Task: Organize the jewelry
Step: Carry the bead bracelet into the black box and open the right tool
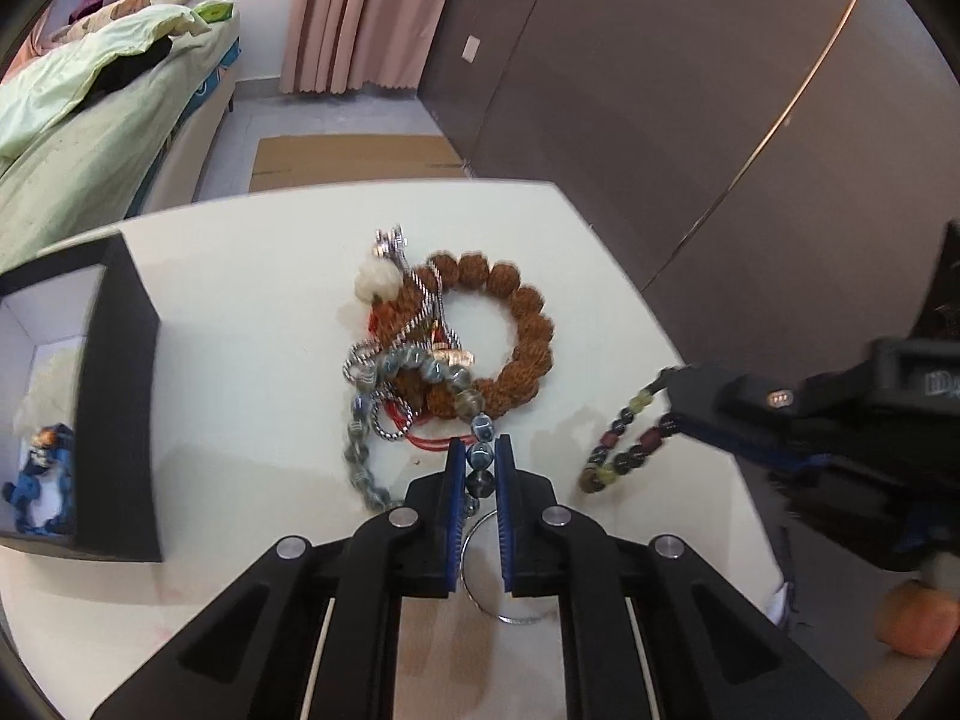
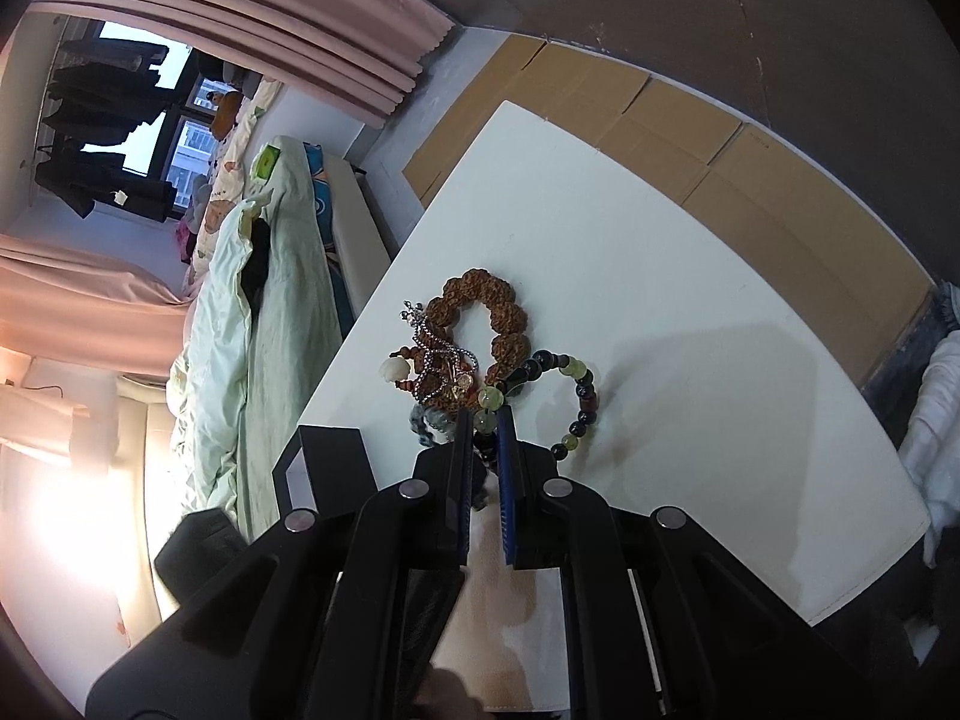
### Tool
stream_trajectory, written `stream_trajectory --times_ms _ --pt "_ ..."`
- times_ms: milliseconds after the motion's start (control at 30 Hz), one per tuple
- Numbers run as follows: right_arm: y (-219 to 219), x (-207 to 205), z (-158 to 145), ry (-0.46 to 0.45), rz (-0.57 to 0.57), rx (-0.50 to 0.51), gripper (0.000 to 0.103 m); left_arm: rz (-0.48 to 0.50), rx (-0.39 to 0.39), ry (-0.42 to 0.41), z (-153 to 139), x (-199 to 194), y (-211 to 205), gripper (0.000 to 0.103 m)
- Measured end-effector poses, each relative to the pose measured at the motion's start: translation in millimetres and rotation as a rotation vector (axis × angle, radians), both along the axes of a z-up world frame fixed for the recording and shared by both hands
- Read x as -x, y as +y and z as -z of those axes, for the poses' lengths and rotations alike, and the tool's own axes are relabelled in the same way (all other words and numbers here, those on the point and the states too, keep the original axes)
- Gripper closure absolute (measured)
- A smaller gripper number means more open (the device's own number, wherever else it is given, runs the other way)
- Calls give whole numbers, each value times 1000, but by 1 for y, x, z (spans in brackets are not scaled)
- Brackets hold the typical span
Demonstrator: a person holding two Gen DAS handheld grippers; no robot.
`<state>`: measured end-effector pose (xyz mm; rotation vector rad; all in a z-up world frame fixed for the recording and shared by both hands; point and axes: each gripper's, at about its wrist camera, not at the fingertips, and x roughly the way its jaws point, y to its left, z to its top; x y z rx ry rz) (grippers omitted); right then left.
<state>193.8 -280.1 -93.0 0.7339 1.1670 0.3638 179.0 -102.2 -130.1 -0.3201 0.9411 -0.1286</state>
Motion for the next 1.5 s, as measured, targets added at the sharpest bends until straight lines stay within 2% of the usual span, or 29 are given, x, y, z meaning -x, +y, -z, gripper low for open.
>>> stream_trajectory --times_ms 133,300,500,700,767,867,1000,1133,1167,1200,1233,1267,1300,1433,1500 --pt "5 2 -3 -21 2 -33 94 -10 61 -22 -18 11 18 96" --pt "20 7 -21 -116 -20 -57 94 -36 148 -62 -42 25 43 96" --pt "39 11 -33 -175 -42 -90 94 -74 209 -120 -69 40 75 96" --pt "65 16 -45 -245 -88 -110 94 -131 242 -181 -93 55 111 96" --pt "73 18 -47 -263 -104 -118 94 -148 245 -197 -99 58 122 103" --pt "84 19 -50 -279 -126 -131 94 -172 263 -210 -104 64 139 103" --pt "99 20 -49 -282 -150 -130 94 -208 263 -209 -106 69 157 103" --pt "108 17 -44 -263 -166 -117 94 -229 223 -177 -105 70 162 102" --pt "109 17 -45 -265 -169 -113 94 -225 217 -163 -104 70 162 100" --pt "110 17 -46 -268 -174 -111 94 -226 211 -154 -102 68 162 90" --pt "111 17 -47 -272 -180 -114 94 -234 204 -150 -100 68 162 71" --pt "113 18 -48 -279 -198 -123 94 -248 198 -150 -99 68 162 60" --pt "116 18 -49 -284 -214 -132 94 -272 191 -165 -101 72 165 42" --pt "131 20 -46 -280 -270 -207 94 -315 182 -188 -105 76 177 35" --pt "143 18 -42 -257 -292 -265 94 -345 186 -185 -103 78 184 27"
